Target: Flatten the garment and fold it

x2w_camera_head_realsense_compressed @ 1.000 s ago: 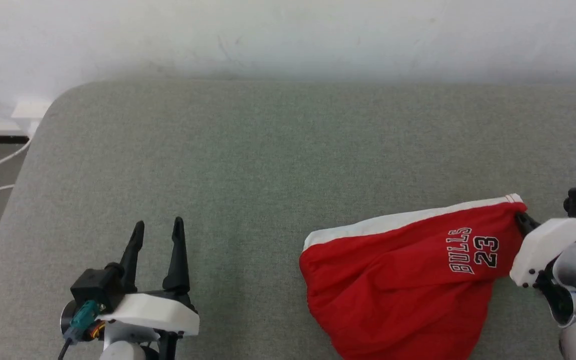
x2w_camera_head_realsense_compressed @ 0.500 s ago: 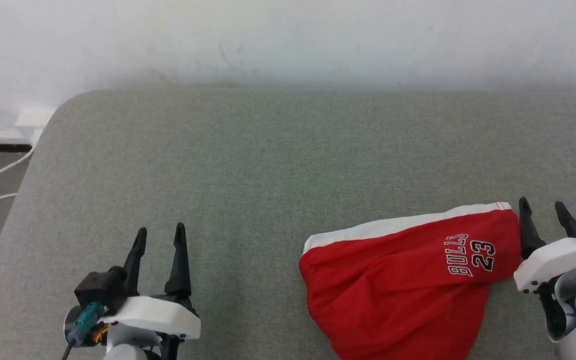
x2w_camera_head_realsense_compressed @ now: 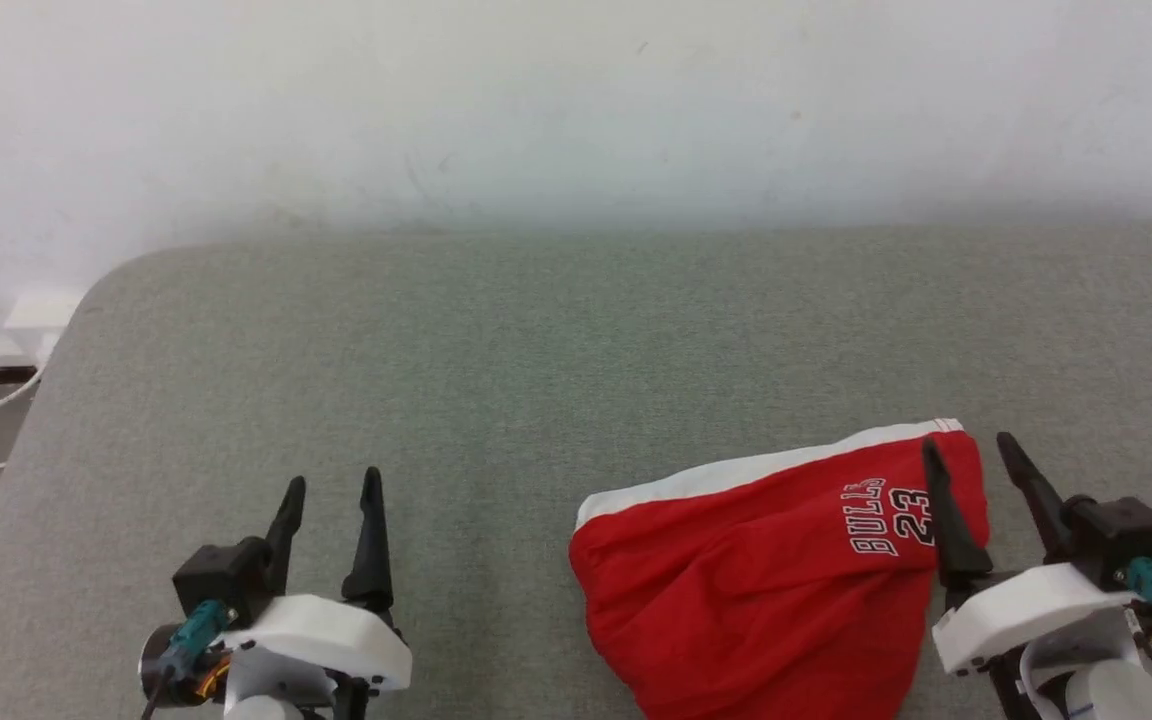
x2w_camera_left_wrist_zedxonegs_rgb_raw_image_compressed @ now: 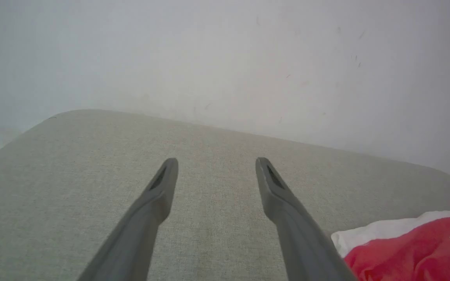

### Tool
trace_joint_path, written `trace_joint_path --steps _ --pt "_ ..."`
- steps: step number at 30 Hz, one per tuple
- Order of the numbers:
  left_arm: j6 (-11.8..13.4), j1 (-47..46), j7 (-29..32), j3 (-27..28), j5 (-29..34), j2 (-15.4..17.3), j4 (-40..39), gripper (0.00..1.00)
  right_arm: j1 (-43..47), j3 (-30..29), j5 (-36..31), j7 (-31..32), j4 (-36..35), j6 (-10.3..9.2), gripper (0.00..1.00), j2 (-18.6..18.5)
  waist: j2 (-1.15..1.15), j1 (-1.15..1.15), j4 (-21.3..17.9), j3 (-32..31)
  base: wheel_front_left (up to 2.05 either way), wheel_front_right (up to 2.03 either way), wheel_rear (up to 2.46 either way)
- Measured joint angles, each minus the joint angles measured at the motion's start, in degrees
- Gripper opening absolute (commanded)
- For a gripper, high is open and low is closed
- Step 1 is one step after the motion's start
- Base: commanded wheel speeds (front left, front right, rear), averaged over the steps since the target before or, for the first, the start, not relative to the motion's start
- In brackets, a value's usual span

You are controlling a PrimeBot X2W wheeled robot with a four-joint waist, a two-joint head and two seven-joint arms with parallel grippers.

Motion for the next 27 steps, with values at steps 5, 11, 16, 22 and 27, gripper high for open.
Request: trace_joint_path --steps 5,11,16,22,27 --pt "-0.59 -4.02 5.97 -4.68 -0.02 -0.21 1.02 1.0 2.99 1.19 -0.07 2.7 -6.94 0.0 1.0 0.87 0.0 0.01 -0.95 0.96 0.0 0.0 0.0" --pt "-4.07 -13.28 18.28 -12.68 -2.56 -0.51 8.55 1.0 4.08 1.86 -0.65 4.82 -11.2 0.0 1.0 1.42 0.0 0.01 -1.75 2.24 0.0 0.0 0.0" --pt "-5.37 -17.05 25.68 -16.57 -5.02 -0.67 15.34 1.0 4.52 2.99 -0.85 5.31 -12.25 0.0 1.0 1.6 0.0 0.01 -2.61 2.89 0.0 0.0 0.0" --pt "-5.87 -22.13 32.98 -20.7 -5.15 -0.7 23.05 1.0 4.53 3.78 -1.0 5.63 -12.81 0.0 1.0 1.78 0.0 0.01 -4.05 3.96 0.0 0.0 0.0" --pt "-6.01 -26.4 39.17 -24.66 -3.83 -0.57 28.54 1.0 4.52 4.26 -0.96 5.6 -12.96 0.0 1.0 1.99 0.0 0.01 -4.79 5.05 0.0 0.0 0.0"
